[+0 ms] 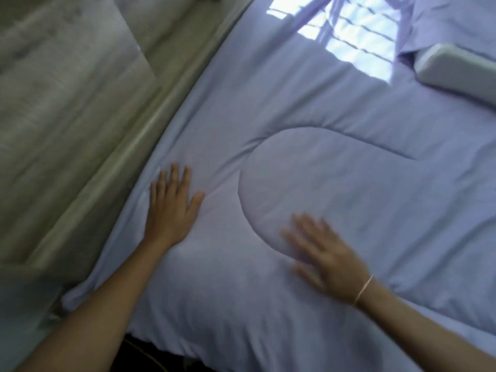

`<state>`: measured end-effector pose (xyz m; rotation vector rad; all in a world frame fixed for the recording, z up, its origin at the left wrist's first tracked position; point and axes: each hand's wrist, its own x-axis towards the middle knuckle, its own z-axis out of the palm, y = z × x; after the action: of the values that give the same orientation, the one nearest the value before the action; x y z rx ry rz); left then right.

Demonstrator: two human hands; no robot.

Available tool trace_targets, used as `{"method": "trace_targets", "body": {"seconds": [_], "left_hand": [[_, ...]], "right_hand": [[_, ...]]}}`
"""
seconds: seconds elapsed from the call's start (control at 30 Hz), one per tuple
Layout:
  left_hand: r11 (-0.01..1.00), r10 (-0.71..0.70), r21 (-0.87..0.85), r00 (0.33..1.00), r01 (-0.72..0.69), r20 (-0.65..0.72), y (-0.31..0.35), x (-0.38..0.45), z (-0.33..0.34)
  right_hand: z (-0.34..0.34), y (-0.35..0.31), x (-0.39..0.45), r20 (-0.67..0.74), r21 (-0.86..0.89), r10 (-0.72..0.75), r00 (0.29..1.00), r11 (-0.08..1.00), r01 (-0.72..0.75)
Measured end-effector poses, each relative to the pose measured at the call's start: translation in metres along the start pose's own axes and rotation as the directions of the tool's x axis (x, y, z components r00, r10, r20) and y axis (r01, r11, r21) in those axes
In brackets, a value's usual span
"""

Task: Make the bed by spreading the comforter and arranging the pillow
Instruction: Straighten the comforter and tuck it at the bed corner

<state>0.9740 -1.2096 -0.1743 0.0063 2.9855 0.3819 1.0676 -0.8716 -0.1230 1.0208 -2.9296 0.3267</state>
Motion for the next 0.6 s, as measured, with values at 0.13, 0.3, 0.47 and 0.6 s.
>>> {"method": "trace_targets", "body": {"seconds": [0.13, 0.3, 0.47, 0.6], "left_hand": [[0.999, -0.029, -0.02, 0.999, 0.029, -0.02, -0.004, -0.015, 0.001], [0.979, -0.041, -0.206, 0.983, 0.003, -0.181, -0.004, -0.016, 0.007], [0.487, -0.406, -0.873, 0.89, 0.02, -0.206, -0.004, -0.023, -0.018], [0.596, -0.251, -0.799, 0.926, -0.083, -0.283, -0.015, -0.039, -0.053]], "right_hand": [[-0.013, 0.095, 0.105, -0.045, 0.023, 0.472, 0.881, 0.882, -0.471], [0.027, 0.075, 0.201, 0.036, -0.074, 0.48, 0.877, 0.876, -0.477], [0.053, -0.062, 0.163, 0.166, -0.016, -0.174, 0.971, 0.984, 0.179], [0.035, -0.049, 0.167, 0.176, 0.18, -0.392, 0.903, 0.915, 0.361]]}}
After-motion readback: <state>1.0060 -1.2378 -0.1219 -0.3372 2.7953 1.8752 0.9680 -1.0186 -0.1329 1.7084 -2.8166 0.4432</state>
